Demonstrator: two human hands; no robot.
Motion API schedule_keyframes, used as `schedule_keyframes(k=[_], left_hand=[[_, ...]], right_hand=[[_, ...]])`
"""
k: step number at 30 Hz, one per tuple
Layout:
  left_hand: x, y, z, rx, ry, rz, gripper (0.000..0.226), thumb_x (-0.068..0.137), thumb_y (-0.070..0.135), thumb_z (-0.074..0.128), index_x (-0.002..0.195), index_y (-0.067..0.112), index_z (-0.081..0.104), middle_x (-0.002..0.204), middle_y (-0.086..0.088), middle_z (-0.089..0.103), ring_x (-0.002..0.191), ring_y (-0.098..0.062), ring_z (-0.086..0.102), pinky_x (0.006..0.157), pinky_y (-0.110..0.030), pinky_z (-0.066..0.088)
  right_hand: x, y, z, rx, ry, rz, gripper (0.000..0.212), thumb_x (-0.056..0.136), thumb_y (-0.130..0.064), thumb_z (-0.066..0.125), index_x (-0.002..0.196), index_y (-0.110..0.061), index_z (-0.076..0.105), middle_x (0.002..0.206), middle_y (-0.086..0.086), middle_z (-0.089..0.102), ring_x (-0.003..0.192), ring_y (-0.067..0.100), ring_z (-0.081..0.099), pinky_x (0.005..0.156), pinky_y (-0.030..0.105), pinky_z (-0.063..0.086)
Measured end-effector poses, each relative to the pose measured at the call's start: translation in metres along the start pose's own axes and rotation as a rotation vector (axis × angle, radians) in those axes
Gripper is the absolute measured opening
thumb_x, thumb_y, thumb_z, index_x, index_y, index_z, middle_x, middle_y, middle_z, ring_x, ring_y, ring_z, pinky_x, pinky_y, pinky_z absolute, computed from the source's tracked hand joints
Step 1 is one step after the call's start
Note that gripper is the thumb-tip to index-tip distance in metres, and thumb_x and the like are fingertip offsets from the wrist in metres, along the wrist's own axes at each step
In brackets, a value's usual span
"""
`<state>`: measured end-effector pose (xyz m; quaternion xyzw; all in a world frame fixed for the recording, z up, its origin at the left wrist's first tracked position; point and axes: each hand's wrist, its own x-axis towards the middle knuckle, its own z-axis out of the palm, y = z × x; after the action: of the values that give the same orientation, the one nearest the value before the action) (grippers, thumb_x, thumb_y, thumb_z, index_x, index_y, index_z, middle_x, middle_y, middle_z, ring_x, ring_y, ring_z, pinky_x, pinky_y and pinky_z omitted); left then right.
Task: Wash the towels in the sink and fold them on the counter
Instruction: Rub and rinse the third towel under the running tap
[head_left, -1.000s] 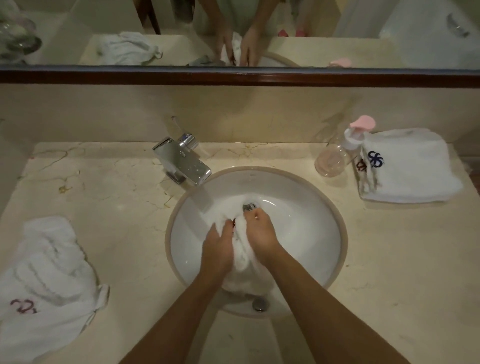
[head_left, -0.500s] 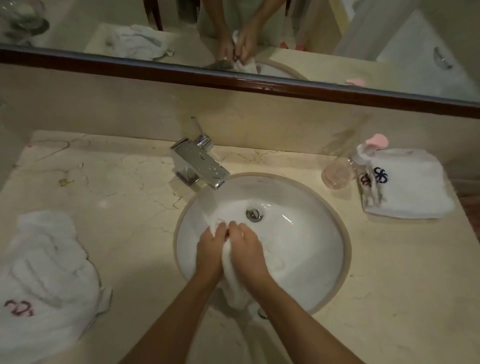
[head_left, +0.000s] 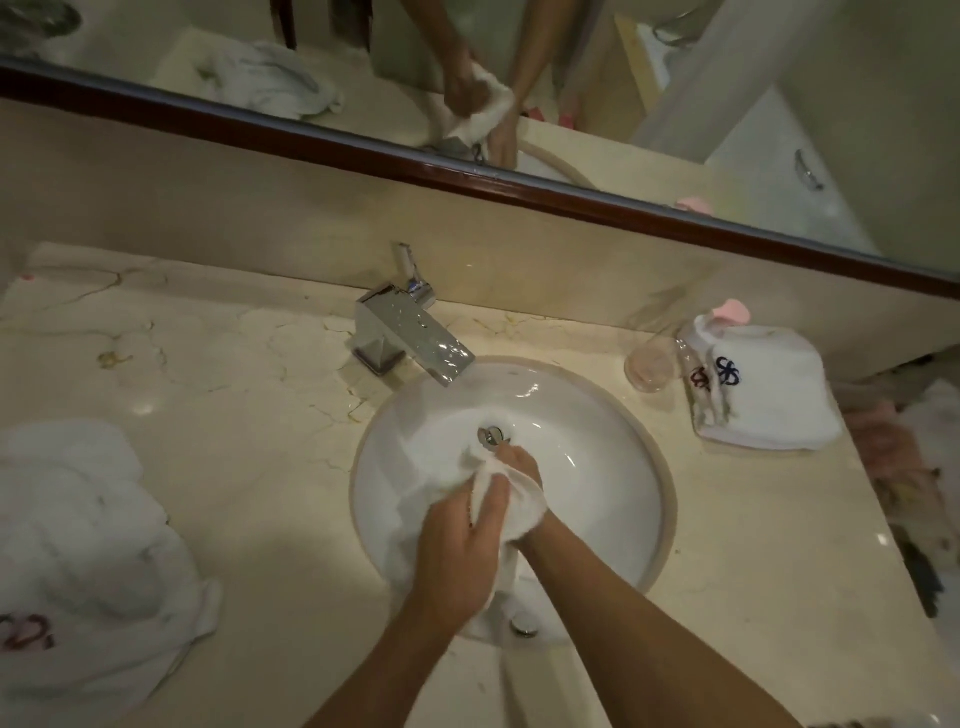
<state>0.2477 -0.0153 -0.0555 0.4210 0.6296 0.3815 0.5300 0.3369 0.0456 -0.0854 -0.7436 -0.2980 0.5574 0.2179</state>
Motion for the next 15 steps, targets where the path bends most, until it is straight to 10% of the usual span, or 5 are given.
schedule_keyframes(k=[2,6,8,12,15], left_hand=[[0.011,-0.002,-0.003,-0.257,0.098,-0.207,0.063,0.090,0.070,0.041,0.100,0.017,0.073,0.096,0.001,0.076,0.096,-0.014,0.069,0.096,-0.039,0.051],[0.046,-0.022,-0.020,-0.940,0.000,-0.627,0.050,0.090,0.048,0.057,0.096,0.001,0.070,0.082,-0.017,0.072,0.072,-0.024,0.070,0.067,-0.029,0.056],[0.045,-0.032,-0.018,-1.033,-0.035,-0.717,0.042,0.074,0.030,0.073,0.099,-0.003,0.064,0.082,-0.015,0.065,0.079,-0.025,0.065,0.077,-0.028,0.053],[0.039,-0.029,0.015,-1.041,-0.123,-0.810,0.049,0.088,0.032,0.058,0.126,0.002,0.064,0.123,-0.020,0.066,0.120,-0.035,0.059,0.109,-0.045,0.041],[0.055,-0.018,0.033,-0.621,0.072,-0.684,0.042,0.089,0.042,0.065,0.104,0.004,0.075,0.098,-0.018,0.075,0.097,-0.033,0.071,0.098,-0.046,0.052]], right_hand=[[0.008,-0.001,-0.009,0.247,-0.033,0.070,0.020,0.103,-0.026,0.051,0.101,-0.010,0.064,0.094,0.011,0.066,0.076,0.017,0.067,0.063,0.020,0.050],[0.018,0.017,-0.034,0.853,-0.189,0.177,0.058,0.067,-0.016,0.081,0.120,-0.003,0.063,0.105,0.013,0.066,0.086,0.019,0.059,0.101,0.016,0.036],[0.019,0.020,-0.050,0.982,-0.301,0.143,0.067,0.052,-0.012,0.084,0.114,-0.001,0.061,0.099,0.011,0.064,0.086,0.020,0.058,0.095,0.019,0.035],[-0.001,0.003,-0.056,0.725,-0.283,0.054,0.030,0.088,-0.013,0.058,0.117,-0.007,0.060,0.102,0.016,0.067,0.087,0.026,0.068,0.078,0.035,0.056],[-0.024,0.008,-0.045,0.020,-0.129,-0.250,0.014,0.102,-0.027,0.050,0.116,-0.030,0.052,0.108,0.003,0.067,0.094,0.017,0.067,0.088,0.038,0.054]])
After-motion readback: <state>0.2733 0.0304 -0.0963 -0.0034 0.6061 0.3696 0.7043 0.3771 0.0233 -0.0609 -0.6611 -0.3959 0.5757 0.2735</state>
